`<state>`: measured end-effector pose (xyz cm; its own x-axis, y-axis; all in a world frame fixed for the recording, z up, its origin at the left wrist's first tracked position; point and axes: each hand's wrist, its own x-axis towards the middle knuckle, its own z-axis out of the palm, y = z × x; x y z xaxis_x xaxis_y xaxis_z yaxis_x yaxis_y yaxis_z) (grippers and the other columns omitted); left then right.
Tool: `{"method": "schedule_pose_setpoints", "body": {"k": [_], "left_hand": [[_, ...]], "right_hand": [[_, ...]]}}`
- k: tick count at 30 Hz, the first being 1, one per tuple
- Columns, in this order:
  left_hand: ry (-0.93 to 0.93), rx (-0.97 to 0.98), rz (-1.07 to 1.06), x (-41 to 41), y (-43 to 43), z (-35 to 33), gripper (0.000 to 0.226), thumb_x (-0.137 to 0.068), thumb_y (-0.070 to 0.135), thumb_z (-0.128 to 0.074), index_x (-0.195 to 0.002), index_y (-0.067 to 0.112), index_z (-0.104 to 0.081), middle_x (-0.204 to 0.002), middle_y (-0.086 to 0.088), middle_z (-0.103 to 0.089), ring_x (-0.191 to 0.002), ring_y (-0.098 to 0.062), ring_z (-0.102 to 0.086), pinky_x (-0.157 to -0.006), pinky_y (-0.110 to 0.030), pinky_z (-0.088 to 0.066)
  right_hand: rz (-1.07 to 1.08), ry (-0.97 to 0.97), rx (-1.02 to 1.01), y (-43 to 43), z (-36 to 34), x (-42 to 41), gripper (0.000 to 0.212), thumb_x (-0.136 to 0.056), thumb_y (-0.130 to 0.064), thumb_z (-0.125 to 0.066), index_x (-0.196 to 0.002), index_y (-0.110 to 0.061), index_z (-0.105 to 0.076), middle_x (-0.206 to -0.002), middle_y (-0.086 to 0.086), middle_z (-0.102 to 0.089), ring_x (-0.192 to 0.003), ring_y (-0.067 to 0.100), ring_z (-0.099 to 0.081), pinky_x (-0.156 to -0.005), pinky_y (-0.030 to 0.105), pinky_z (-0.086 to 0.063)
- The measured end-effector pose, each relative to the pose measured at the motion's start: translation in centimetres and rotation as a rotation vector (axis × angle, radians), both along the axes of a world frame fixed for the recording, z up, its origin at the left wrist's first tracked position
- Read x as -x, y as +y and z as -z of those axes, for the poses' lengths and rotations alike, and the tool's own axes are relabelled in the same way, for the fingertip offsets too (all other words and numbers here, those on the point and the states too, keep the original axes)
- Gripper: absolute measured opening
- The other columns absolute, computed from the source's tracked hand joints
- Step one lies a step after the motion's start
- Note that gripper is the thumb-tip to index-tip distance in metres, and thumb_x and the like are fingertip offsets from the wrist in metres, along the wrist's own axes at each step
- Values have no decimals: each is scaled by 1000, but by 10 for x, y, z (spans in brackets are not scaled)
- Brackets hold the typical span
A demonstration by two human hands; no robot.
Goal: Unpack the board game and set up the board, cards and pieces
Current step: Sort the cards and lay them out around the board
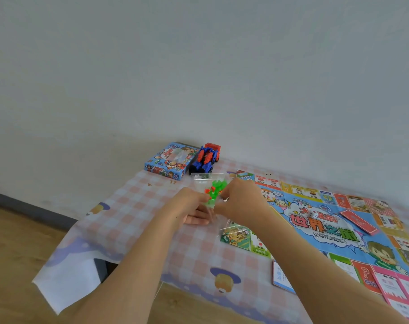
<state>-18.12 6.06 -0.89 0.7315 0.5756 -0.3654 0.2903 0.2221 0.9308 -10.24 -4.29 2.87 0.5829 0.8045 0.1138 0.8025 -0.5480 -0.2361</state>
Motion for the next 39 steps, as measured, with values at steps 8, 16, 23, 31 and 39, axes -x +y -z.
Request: {"method": "schedule_pose_setpoints", "body": {"k": [8, 16, 23, 31, 39], "left_hand": [[76, -74, -46, 2, 3, -6, 18, -93, 15, -58, -99, -2, -56, -75, -18, -64, -56, -21, -63, -55, -30, -57], [181, -268, -95, 13, 17, -7, 53, -94, 20, -57, -137, -2, -35, -71, -13, -60, -54, -20, -59, -52, -29, -56], [668, -1083, -96, 20, 20, -7, 56, -92, 57, -41, -122, 11, -52, -111, -7, -64, -101, -25, -60, -78, -32, -44], [86, -527, -80, 2, 4, -23, 47, -94, 50, -45, -83, 12, -68, -79, -3, -67, -60, -14, -51, -53, -22, -39], [-64, 54, 139, -8, -25, -30, 35, -86, 37, -65, -101, 6, -69, -84, -10, -74, -54, -9, -64, -38, -14, -42]], "right_hand": [[18, 61, -90, -5, -7, 1, 32, -77, -16, -59, -103, -3, -70, -99, 18, -70, -72, 30, -64, -61, 32, -53], [-8, 193, -272, -18, -25, -7, 32, -79, -12, -63, -110, -19, -69, -91, -1, -70, -58, 1, -51, -51, 13, -42], [13, 169, -332, -29, -13, -10, 28, -77, -11, -62, -100, -25, -69, -80, -7, -69, -63, 6, -59, -55, 19, -48], [-23, 138, -423, -46, -15, -16, 26, -75, -9, -64, -93, -27, -67, -85, -10, -70, -79, 9, -66, -71, 30, -57], [-95, 105, -508, -61, -8, -21, 23, -74, -7, -65, -84, -27, -68, -78, -11, -70, -77, 8, -67, -74, 35, -58]]}}
